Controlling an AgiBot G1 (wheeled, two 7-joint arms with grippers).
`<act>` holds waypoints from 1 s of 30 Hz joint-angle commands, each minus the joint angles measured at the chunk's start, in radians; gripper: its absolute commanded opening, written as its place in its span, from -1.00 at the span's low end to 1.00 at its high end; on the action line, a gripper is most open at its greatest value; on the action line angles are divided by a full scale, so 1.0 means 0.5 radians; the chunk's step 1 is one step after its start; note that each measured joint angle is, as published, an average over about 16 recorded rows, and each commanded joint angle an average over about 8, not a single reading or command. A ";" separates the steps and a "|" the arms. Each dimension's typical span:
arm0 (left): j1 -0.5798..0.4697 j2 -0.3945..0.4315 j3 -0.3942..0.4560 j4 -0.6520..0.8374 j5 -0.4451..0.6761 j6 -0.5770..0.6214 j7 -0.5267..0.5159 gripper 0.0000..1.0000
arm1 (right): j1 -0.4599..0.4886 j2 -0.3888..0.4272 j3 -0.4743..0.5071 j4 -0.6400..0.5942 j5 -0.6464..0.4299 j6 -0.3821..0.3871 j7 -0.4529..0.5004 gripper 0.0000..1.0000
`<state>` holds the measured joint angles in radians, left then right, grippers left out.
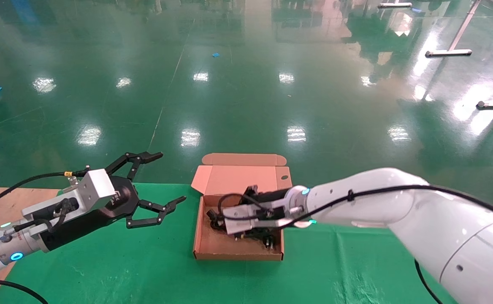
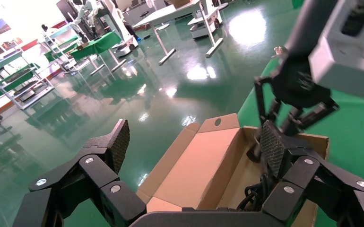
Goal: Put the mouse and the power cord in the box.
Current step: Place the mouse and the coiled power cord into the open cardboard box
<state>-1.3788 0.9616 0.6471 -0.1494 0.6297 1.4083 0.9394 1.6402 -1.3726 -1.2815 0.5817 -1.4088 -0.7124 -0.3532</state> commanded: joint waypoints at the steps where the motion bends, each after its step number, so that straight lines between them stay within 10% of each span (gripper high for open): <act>1: -0.009 0.006 0.001 0.026 0.002 0.014 0.009 1.00 | -0.019 0.000 -0.045 0.019 0.017 0.022 0.000 -1.00; 3: -0.017 0.011 0.003 0.046 0.004 0.025 0.017 1.00 | -0.027 0.001 -0.079 0.024 0.032 0.035 0.007 -0.88; 11: -0.037 0.024 0.005 0.104 0.006 0.055 0.036 1.00 | -0.041 0.003 -0.172 0.024 0.065 0.097 0.027 0.97; 30: -0.030 0.017 -0.002 0.075 0.010 0.056 0.012 1.00 | -0.045 0.019 -0.156 0.037 0.067 0.085 0.029 1.00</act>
<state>-1.3896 0.9648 0.6407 -0.1288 0.6361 1.4376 0.9291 1.6102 -1.3554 -1.3456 0.6070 -1.3667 -0.6802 -0.3313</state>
